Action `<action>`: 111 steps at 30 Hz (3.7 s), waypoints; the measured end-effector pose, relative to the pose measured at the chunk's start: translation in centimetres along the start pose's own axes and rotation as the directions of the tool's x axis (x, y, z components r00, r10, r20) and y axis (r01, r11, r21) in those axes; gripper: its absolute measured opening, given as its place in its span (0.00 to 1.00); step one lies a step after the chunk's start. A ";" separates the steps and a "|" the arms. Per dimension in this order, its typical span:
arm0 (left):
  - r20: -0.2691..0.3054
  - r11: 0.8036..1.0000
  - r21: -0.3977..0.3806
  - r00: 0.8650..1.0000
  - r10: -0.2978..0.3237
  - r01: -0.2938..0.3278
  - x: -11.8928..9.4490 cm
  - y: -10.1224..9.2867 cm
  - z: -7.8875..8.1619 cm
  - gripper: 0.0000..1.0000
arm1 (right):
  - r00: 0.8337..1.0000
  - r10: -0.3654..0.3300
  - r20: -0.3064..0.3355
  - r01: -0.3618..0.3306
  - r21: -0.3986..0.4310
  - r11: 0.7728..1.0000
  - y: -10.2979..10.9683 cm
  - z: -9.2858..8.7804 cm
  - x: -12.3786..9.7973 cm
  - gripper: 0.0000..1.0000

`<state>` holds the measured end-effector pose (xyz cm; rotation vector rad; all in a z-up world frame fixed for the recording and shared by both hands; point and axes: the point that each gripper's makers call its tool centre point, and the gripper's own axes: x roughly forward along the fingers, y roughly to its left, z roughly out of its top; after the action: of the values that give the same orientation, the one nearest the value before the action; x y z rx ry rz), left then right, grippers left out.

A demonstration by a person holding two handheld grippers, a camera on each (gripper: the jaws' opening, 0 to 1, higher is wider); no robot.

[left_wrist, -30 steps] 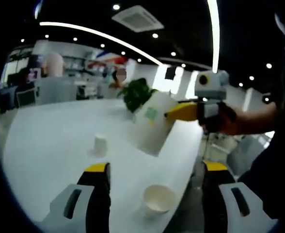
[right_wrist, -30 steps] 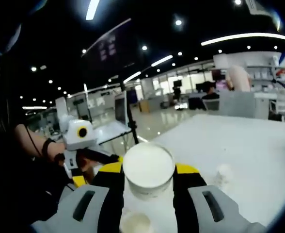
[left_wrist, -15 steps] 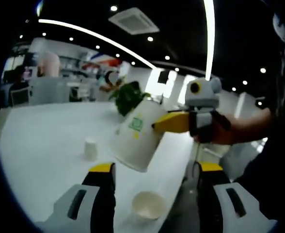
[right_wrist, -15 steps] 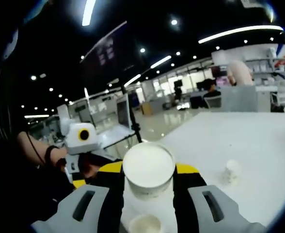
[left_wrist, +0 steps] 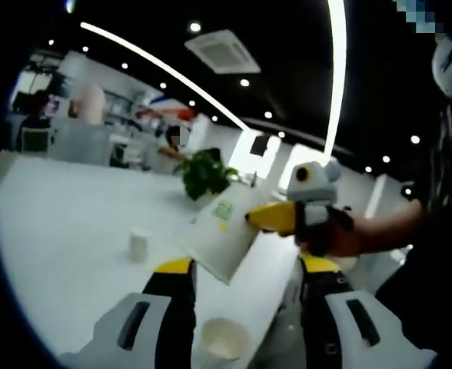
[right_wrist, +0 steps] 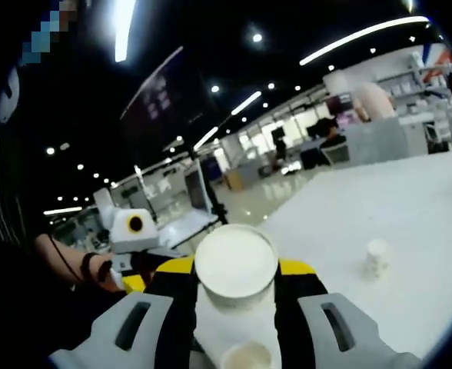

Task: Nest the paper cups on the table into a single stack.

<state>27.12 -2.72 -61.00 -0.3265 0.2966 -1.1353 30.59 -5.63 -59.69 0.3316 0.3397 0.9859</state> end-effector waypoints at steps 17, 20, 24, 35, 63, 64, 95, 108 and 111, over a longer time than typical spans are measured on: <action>0.086 0.997 -0.068 0.995 -0.041 0.047 -1.4 -0.1 1.4 0.29 | 0.997 0.076 0.016 -0.077 0.059 0.995 1.4 -0.5 -0.3 0.35; 0.097 0.995 -0.079 0.994 -0.045 0.052 -1.4 -0.1 1.6 0.28 | 0.997 0.081 0.018 -0.082 0.067 0.994 1.3 -0.6 -0.3 0.35; 0.110 0.993 -0.099 0.993 -0.046 0.057 -1.6 0.0 1.8 0.25 | 0.995 0.092 0.023 -0.094 0.083 0.992 1.5 -0.6 -0.3 0.35; 0.128 0.990 -0.126 0.991 -0.047 0.063 -2.4 0.0 1.8 0.11 | 0.989 0.142 0.025 -0.144 0.099 0.985 2.5 -0.9 -0.2 0.35; 0.126 0.974 -0.138 0.979 -0.162 0.179 -2.9 -2.7 2.3 0.00 | 0.980 0.196 0.045 -0.199 0.099 0.975 3.5 -1.3 -0.5 0.42; 0.128 0.975 -0.133 0.978 -0.163 0.180 -2.9 -2.7 2.4 0.00 | 0.979 0.196 0.048 -0.200 0.098 0.975 3.6 -1.3 -0.5 0.42; 0.110 0.982 -0.141 0.988 -0.108 0.123 -3.2 -1.7 2.0 0.00 | 0.995 0.061 0.074 -0.064 0.031 0.997 -0.4 0.1 -3.0 0.46; 0.085 0.984 -0.136 0.991 -0.104 0.115 -3.4 -1.6 1.7 0.00 | 0.996 -0.047 0.081 0.045 0.025 0.999 -3.1 0.1 -4.5 0.56; 0.071 0.985 -0.125 0.992 -0.108 0.116 -3.5 -1.9 1.7 0.00 | 0.994 -0.072 0.082 0.070 0.021 0.997 -3.8 0.0 -4.9 0.58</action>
<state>24.80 -0.10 -58.48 -0.4980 0.2993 -1.2167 30.97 -11.79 -60.62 0.3731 0.2833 0.8970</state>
